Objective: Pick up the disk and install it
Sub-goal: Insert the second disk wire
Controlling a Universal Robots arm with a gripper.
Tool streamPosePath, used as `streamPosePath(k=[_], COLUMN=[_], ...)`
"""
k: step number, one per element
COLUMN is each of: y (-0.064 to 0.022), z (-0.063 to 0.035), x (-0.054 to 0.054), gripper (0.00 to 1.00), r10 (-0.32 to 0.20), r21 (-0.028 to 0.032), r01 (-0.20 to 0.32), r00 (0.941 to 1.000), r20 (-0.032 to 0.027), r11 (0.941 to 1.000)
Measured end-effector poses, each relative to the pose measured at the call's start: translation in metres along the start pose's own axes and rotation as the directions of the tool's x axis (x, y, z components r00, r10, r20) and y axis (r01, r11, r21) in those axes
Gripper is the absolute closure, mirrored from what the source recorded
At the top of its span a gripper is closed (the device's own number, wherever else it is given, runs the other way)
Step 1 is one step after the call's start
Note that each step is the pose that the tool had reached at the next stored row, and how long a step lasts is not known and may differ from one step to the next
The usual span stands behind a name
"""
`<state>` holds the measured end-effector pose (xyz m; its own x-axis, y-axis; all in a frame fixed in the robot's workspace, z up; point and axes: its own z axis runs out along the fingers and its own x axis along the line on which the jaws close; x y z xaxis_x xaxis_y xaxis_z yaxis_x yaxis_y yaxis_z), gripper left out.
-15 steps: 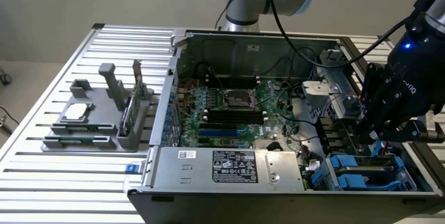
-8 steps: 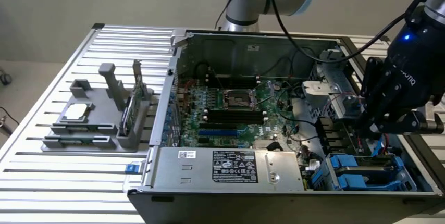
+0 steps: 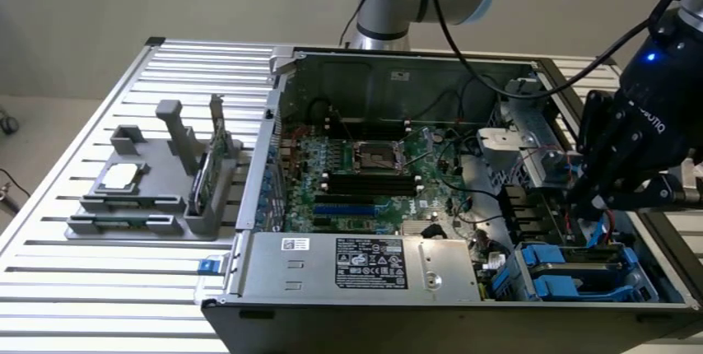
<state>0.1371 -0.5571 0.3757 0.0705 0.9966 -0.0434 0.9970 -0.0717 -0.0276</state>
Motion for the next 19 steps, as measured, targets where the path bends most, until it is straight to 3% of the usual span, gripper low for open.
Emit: streamPosePath(k=[8, 19], y=[0.0057, 0.0074], z=[-0.0001, 0.0034], x=[0.0024, 0.0033], gripper=[0.76, 0.76], r10=[0.005, 0.005], r21=[0.0005, 0.001], r01=[-0.005, -0.005], r00=[0.9999, 0.9999], r20=[0.0095, 0.0126], r11=[1.0, 1.0])
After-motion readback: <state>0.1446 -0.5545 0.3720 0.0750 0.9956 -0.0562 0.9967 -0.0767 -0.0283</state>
